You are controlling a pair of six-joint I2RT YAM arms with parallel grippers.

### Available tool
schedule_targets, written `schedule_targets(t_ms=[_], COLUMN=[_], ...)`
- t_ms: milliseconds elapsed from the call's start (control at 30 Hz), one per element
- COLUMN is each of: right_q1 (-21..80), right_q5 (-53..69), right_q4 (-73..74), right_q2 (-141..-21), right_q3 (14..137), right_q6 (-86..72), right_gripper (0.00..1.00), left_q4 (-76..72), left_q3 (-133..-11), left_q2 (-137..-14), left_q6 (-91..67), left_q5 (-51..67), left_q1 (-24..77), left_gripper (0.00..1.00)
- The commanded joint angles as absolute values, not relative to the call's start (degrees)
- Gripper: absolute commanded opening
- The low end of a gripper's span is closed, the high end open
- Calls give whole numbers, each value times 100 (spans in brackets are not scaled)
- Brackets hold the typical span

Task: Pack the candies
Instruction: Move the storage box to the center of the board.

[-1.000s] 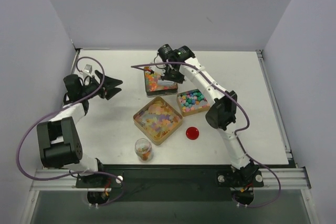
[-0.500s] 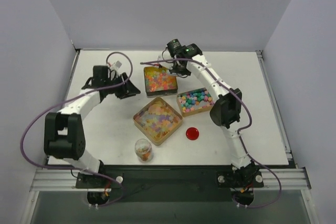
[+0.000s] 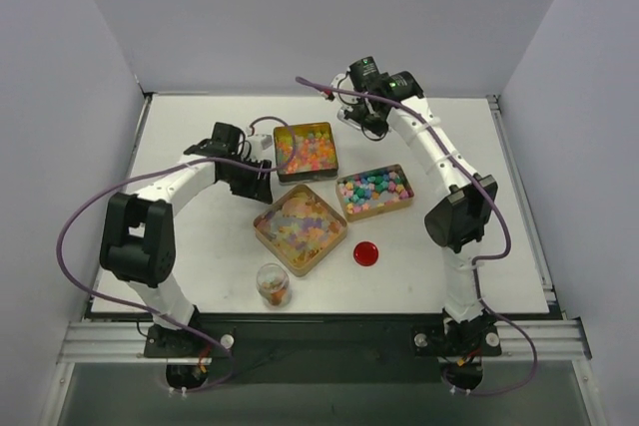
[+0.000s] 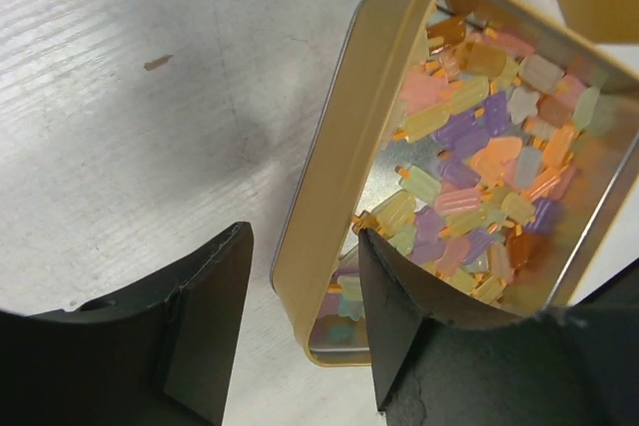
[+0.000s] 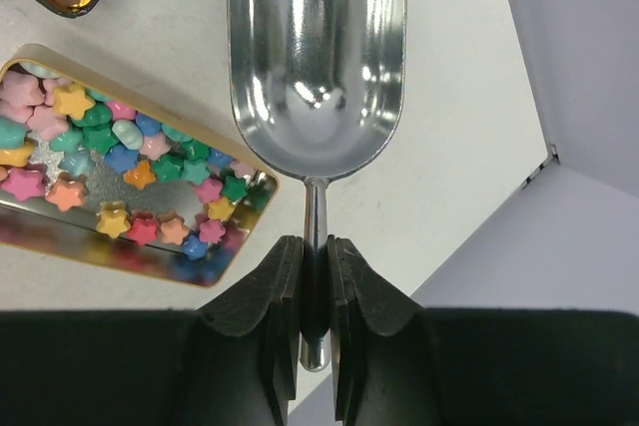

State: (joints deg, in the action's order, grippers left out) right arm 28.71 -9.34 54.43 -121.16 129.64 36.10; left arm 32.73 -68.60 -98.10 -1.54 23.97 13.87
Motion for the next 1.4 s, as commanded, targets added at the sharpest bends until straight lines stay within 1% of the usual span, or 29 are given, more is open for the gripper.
schedule_targets(t_ms=[0,167,267,300,367,400,533,667,867,1000,1167,1367], right_q1=[2821,2804,2795,2786,2777,2769,2716,2698,2654,2619,2540,2461], right_q5=[-905,-870,-853,-835,-809,-800,-747,-695,-615,-589,-528,-501], right_q4=[5555,5572,5563,5563,5564,5572,5572,5572,5581,5581,5581,5598], right_q2=[-11786,-11839,-11839,-11839,-11848,-11856,-11918,-12014,-12129,-12182,-12190,-12191], right_q3=[12920,13016,13043,13052,13060,13061,13122,13219,13298,13351,13351,13359], right_q6=[3190,3155,3146,3138,3129,3129,3103,3085,3059,3041,3032,3023], right_gripper=[0,0,0,0,0,0,0,0,0,0,0,0], left_q4=[3560,3603,3726,3805,3849,3884,4007,4341,4509,4544,4658,4570], left_q3=[-7251,-7286,-7444,-7488,-7532,-7524,-7418,-7339,-7023,-7013,-7338,-7655], left_q2=[-10019,-10248,-10397,-10397,-10275,-10222,-10064,-10011,-9756,-9817,-10046,-10440], left_q6=[659,764,791,817,844,887,896,1080,1529,1494,1231,783], left_q5=[2145,1873,1390,1223,1056,933,800,1019,1020,879,817,738], left_q1=[1661,1977,2083,2066,2039,1969,1618,1257,774,231,-395,-501], left_gripper=[57,56,48,41,33,28,15,10,6,0,0,0])
